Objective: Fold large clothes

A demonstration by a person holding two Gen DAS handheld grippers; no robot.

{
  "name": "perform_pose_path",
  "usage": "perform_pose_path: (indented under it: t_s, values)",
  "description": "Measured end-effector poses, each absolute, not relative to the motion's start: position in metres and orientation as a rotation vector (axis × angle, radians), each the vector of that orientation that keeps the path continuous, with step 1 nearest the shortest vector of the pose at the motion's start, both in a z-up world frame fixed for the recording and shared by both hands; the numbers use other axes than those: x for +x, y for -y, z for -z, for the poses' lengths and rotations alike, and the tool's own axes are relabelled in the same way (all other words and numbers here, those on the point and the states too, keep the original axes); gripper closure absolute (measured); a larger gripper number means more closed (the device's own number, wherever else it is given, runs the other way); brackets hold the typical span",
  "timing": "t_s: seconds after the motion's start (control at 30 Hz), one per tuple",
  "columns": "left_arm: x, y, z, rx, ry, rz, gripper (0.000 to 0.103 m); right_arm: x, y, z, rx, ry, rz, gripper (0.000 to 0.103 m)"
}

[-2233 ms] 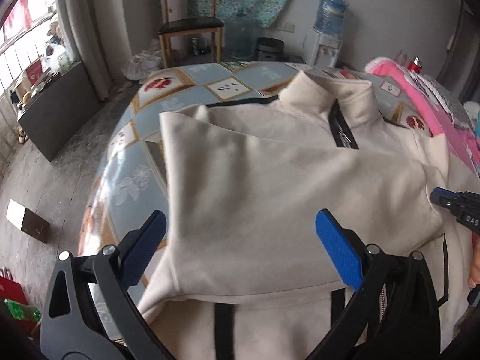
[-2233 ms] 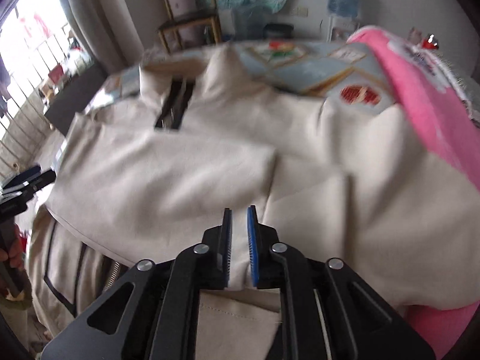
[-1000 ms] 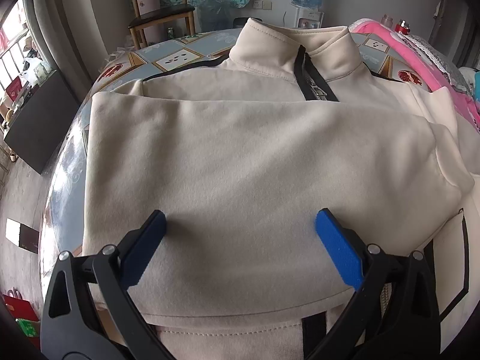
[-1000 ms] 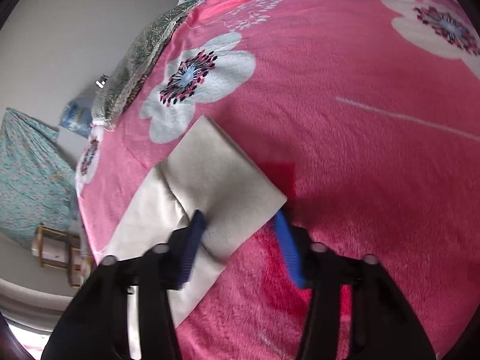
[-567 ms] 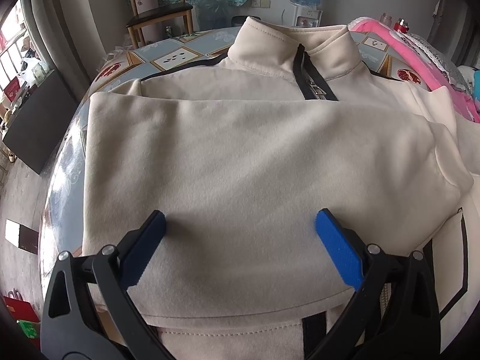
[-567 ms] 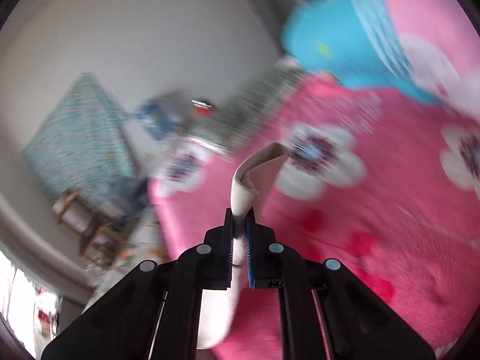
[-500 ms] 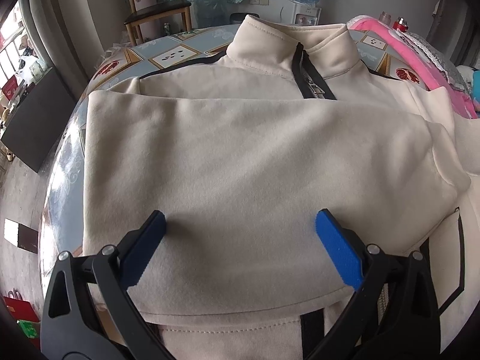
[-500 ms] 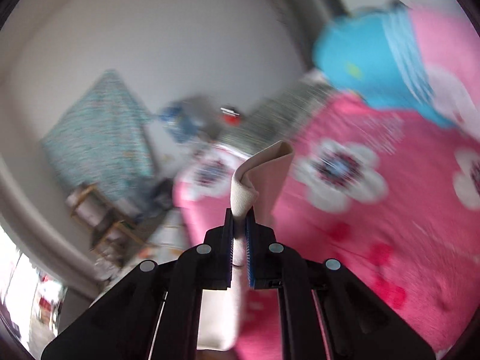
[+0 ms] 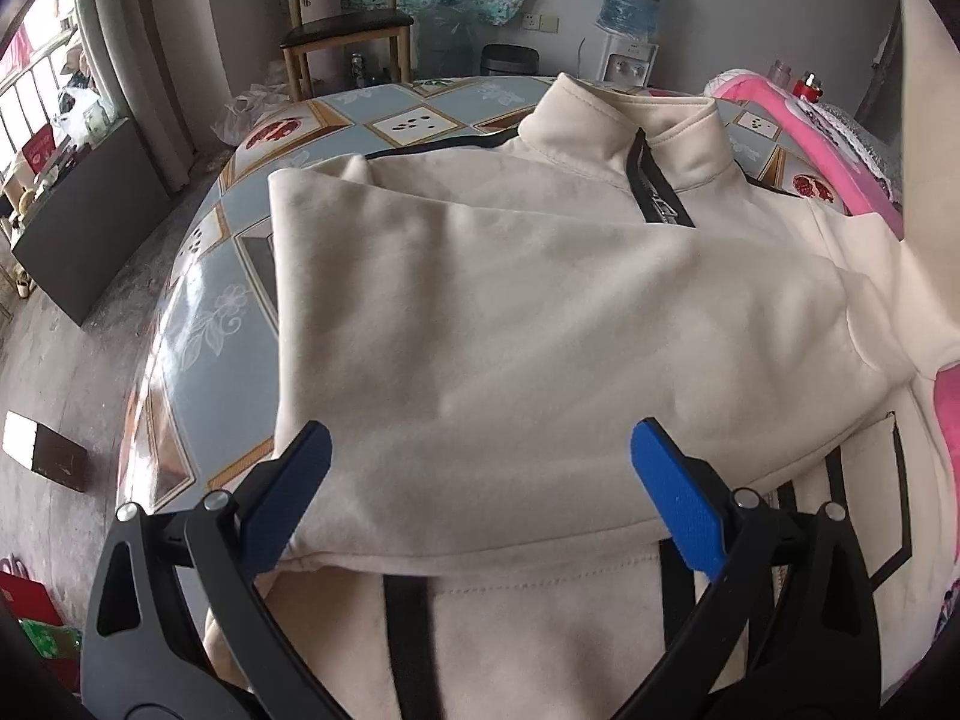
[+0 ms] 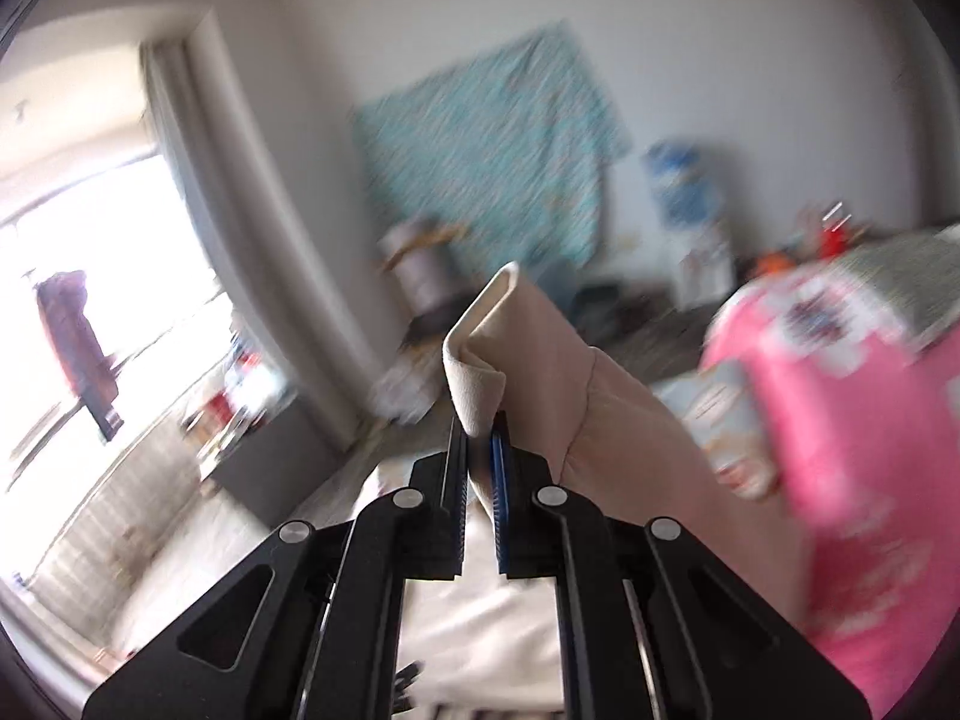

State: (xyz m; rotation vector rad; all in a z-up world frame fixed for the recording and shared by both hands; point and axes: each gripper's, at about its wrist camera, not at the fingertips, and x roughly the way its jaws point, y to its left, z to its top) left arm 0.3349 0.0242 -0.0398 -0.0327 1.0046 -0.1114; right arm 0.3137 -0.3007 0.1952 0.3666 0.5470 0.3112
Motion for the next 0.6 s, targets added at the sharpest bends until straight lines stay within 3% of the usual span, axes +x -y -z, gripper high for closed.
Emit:
perform_pose_path:
  t_s: [0.27, 0.4, 0.47, 0.5, 0.53, 0.6]
  values:
    - [0.308, -0.076, 0.022, -0.110, -0.950, 0.128, 0.006, 0.359, 0.154, -0.026, 0.206, -0.926, -0.442, 0.093]
    - [0.306, -0.091, 0.018, -0.168, -0.943, 0.160, 0.006, 0.355, 0.127, 0.028, 0.174, -1.120, -0.535, 0.089]
    - [0.309, -0.094, 0.017, -0.199, -0.942, 0.176, 0.006, 0.348, 0.138, 0.026, 0.214, -1.109, -0.553, 0.073]
    - [0.312, -0.094, 0.017, -0.214, -0.940, 0.188, 0.006, 0.343, 0.148, 0.023, 0.234, -1.093, -0.548, 0.052]
    - [0.315, -0.092, 0.017, -0.224, -0.937, 0.197, 0.006, 0.338, 0.163, 0.016, 0.271, -1.062, -0.553, 0.042]
    - [0.323, -0.087, 0.017, -0.247, -0.936, 0.222, 0.007, 0.327, 0.189, 0.003, 0.331, -1.020, -0.566, 0.042]
